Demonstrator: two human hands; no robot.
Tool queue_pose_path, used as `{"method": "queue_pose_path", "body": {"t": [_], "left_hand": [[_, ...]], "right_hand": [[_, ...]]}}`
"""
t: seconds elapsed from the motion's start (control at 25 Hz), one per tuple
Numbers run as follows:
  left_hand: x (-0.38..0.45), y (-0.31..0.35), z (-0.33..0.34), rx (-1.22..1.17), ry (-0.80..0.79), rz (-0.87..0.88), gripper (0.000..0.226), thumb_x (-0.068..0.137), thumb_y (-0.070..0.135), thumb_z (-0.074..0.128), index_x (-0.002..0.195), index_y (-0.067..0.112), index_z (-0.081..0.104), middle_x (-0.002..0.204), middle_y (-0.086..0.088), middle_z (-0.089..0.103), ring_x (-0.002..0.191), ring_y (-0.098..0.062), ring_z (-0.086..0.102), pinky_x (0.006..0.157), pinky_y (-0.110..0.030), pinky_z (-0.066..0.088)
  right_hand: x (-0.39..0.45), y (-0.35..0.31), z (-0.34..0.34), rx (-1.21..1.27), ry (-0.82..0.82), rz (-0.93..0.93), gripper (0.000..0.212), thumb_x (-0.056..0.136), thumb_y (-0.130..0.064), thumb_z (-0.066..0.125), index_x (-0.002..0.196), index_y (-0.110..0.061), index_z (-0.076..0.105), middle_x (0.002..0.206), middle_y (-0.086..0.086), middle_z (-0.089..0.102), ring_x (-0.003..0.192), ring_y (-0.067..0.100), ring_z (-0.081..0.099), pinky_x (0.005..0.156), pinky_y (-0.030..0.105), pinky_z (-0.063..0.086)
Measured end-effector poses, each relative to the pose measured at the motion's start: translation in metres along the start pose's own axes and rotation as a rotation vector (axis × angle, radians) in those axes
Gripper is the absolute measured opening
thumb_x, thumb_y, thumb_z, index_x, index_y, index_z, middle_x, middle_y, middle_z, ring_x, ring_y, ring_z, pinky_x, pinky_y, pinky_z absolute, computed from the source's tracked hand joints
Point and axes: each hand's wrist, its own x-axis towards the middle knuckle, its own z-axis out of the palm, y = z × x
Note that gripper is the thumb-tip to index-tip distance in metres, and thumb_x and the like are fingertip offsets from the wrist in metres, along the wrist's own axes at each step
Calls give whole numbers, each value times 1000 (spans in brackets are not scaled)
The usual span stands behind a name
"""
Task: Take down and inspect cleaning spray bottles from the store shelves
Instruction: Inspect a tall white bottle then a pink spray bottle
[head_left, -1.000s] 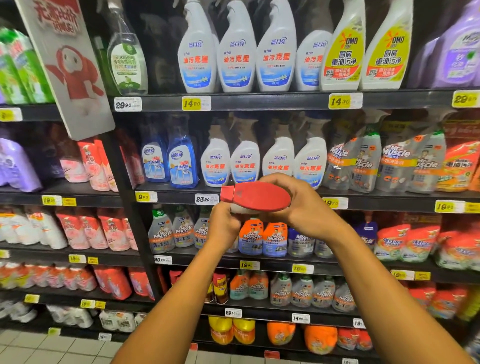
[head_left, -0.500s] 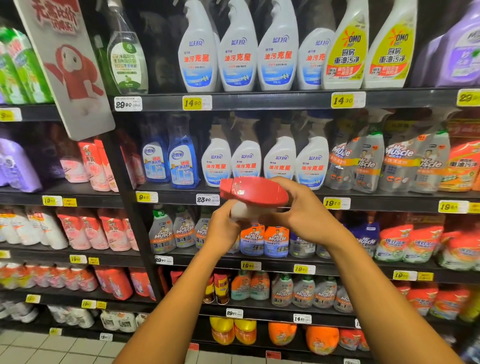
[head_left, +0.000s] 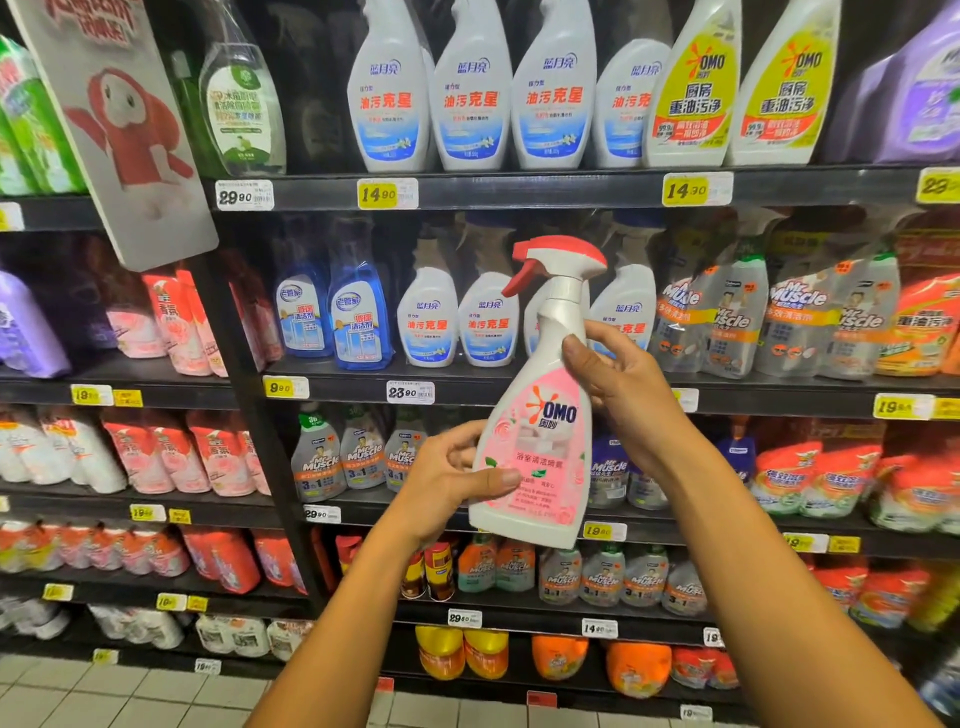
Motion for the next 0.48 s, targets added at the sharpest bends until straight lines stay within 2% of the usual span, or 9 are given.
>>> {"method": "queue_pose_path", "body": {"t": [0.08, 0.28, 0.4, 0.48], "left_hand": [[0, 5, 4, -21, 9, 7, 46, 66, 14, 84, 109, 25, 73, 105, -13, 75, 98, -32, 72, 75, -37, 60], [-2, 13, 9, -26, 31, 8, 41, 66, 16, 82, 106, 22, 74, 105, -15, 75, 98, -33, 72, 76, -36, 59], [-6, 15, 10, -42, 40, 5, 39, 68, 18, 81, 106, 21, 74, 106, -15, 75, 98, -32, 72, 76, -34, 59], [-8, 19, 11, -48, 41, 10, 40, 69, 19, 80, 108, 20, 73, 107, -15, 74, 98, -33, 72, 77, -33, 58]], "right_hand": [[1, 0, 0, 9, -25, 27, 48, 84, -40, 69, 129, -30, 61, 95, 5, 76, 87, 22, 74, 67, 29, 58], [5, -2, -3, 11, -62, 74, 39, 92, -20, 62, 129, -34, 61, 102, 10, 75, 94, 29, 73, 79, 42, 59], [6, -4, -1, -31, -54, 70, 33, 92, -21, 64, 123, -32, 64, 102, 8, 76, 94, 29, 73, 88, 51, 58], [8, -8, 1, -57, -64, 51, 32, 92, -21, 64, 122, -34, 65, 105, 7, 76, 97, 29, 73, 91, 51, 56]]}}
